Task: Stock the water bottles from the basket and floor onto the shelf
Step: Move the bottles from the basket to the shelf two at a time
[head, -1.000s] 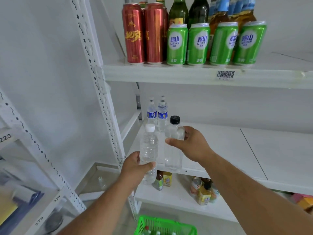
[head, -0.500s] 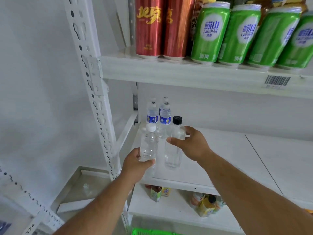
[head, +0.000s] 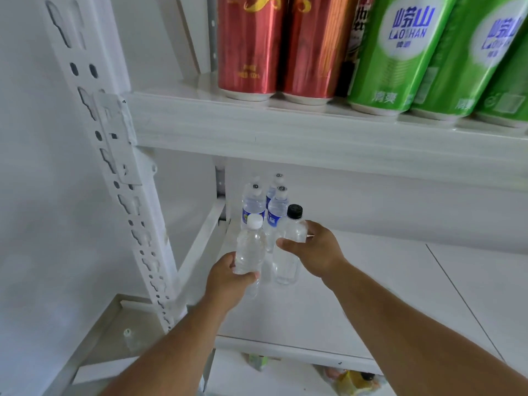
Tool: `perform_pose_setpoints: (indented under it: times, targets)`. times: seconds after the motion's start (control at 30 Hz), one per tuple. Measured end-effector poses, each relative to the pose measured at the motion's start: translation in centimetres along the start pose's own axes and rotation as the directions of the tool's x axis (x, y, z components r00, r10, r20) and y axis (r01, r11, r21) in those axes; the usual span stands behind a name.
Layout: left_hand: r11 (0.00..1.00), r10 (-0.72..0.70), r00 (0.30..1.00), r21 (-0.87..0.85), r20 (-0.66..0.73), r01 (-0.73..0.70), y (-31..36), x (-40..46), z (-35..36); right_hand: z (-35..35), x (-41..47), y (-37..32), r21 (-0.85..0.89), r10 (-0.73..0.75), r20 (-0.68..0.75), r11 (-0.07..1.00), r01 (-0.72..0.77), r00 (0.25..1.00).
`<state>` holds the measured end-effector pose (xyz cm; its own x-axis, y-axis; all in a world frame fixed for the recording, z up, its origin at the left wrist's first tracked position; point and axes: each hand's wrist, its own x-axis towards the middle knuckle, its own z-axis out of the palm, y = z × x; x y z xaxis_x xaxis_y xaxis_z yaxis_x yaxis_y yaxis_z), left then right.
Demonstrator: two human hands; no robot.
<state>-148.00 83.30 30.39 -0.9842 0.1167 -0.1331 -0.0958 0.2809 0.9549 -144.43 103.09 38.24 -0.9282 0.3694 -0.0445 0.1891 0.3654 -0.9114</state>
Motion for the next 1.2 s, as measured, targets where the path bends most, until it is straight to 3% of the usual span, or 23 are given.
perform_pose_setpoints:
  times: [0.67, 1.2]
  targets:
    - [1.0, 0.003, 0.999, 0.008, -0.037, -0.003, -0.5, 8.2, 2.1, 3.2, 6.5, 2.7, 0.022, 0.076, 0.05, 0.997, -0.077, 0.996]
    - [0.995, 0.001, 0.999, 0.096, 0.04, -0.005, -0.8, 10.2, 2.4, 3.5, 7.2, 3.0, -0.037, 0.05, 0.058, 0.998, -0.047, 0.997]
